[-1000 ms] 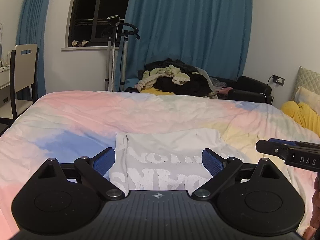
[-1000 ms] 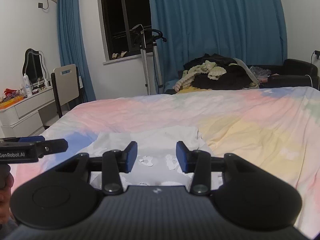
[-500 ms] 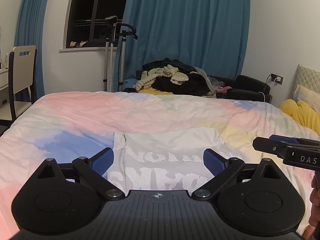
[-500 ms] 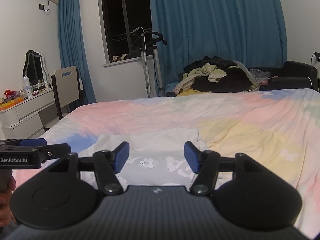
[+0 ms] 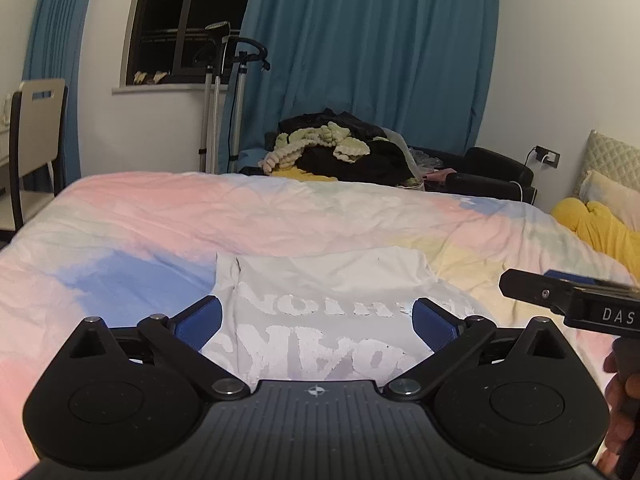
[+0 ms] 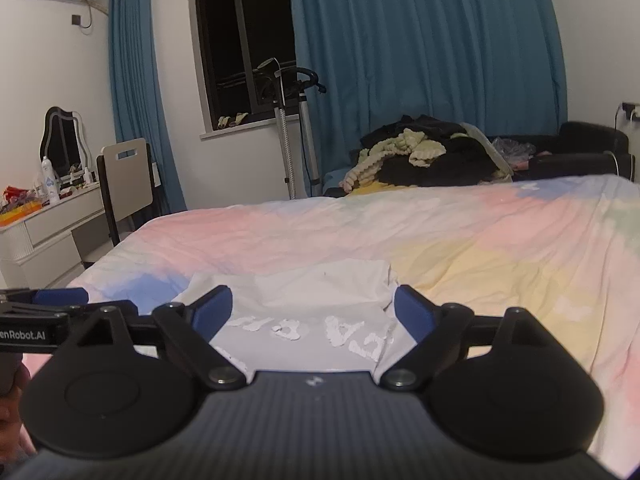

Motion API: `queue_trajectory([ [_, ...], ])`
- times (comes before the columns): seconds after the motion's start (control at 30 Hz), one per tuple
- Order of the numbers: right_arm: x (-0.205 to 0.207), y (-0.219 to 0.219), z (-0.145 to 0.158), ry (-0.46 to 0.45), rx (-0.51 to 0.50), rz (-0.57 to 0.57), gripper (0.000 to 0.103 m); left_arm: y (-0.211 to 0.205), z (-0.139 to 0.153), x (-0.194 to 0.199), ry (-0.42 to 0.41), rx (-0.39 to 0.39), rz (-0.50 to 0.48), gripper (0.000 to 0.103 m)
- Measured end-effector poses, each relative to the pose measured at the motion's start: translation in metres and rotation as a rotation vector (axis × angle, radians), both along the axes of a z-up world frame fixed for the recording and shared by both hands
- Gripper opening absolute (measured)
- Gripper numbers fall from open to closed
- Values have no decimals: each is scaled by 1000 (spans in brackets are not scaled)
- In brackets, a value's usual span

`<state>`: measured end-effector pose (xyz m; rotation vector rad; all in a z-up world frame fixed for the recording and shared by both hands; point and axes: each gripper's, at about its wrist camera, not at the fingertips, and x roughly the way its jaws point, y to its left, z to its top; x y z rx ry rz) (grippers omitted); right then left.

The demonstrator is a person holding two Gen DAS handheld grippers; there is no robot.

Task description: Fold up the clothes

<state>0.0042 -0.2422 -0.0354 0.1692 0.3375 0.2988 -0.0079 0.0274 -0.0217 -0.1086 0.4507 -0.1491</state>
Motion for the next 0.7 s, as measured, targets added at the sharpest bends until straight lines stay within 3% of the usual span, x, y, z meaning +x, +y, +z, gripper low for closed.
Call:
queue_trajectory([
  [0.07, 1, -3, -2, 13, 24, -12, 103, 4, -3, 2, 22, -62, -9, 102],
  [0.27, 9, -12, -13, 97, 164, -10, 103, 21, -20, 17, 162, -289, -9, 102],
  [0.53, 32, -39, -73, 449, 705, -3, 103, 62, -73, 42, 453, -756, 37, 102],
  [0.6, 34, -43, -91, 523, 845, -10, 103, 71, -89, 47, 499, -825, 88, 102],
  [0.7, 36, -43, -107, 564, 960, -14, 103, 80, -111, 55, 539, -927, 152, 102],
])
